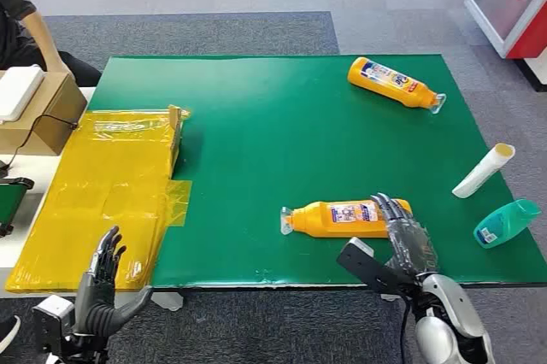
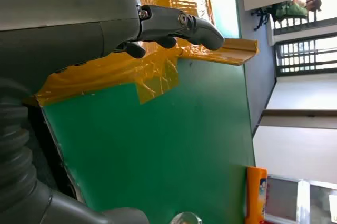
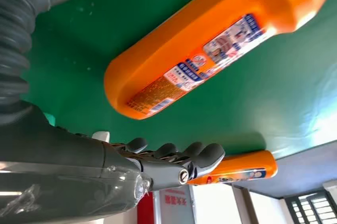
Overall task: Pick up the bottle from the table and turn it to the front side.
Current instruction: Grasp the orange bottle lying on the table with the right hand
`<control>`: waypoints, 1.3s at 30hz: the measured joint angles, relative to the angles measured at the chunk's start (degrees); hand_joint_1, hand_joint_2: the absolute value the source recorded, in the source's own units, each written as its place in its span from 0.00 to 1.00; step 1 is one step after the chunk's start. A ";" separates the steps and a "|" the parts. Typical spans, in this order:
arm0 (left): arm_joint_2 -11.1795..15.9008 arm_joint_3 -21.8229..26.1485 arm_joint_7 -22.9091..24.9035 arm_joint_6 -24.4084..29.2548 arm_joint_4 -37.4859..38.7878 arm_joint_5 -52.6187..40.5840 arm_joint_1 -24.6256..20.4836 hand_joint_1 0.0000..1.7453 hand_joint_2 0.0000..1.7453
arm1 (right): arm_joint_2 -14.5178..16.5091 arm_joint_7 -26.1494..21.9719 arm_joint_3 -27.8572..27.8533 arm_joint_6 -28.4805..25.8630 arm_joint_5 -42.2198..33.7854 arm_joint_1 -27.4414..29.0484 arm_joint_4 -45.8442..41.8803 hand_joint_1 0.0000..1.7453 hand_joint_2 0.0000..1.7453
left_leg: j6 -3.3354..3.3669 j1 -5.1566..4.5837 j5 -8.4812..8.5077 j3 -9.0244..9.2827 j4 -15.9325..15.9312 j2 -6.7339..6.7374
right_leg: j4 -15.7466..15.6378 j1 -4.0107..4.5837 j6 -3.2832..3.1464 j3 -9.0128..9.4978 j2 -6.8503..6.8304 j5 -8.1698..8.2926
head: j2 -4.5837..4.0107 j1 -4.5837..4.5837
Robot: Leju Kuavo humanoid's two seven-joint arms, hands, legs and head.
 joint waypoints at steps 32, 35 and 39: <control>3.84 -3.56 -3.57 2.34 11.33 -0.82 -4.15 0.00 1.00 | -9.18 3.38 1.93 7.65 0.54 -17.00 24.74 0.00 1.00 | 0.10 -0.05 0.08 -0.07 0.01 0.00 | 0.00 -0.04 0.08 -0.02 0.00 0.08 | 0.00 -0.01; 4.09 -4.10 -3.87 2.67 12.21 -0.88 -4.50 0.00 1.00 | -9.18 3.42 3.07 7.64 0.68 -18.61 26.20 0.00 1.00 | 0.10 -0.05 0.11 -0.07 0.01 0.00 | 0.00 -0.04 0.08 -0.02 -0.01 0.09 | 0.00 0.00; 4.27 -4.75 -4.37 2.86 13.17 -0.90 -4.96 0.00 1.00 | -9.26 3.37 4.52 7.96 0.35 -20.59 28.03 0.00 1.00 | 0.10 -0.05 0.12 -0.07 0.01 0.00 | 0.00 -0.04 0.09 -0.02 -0.01 0.10 | 0.00 0.01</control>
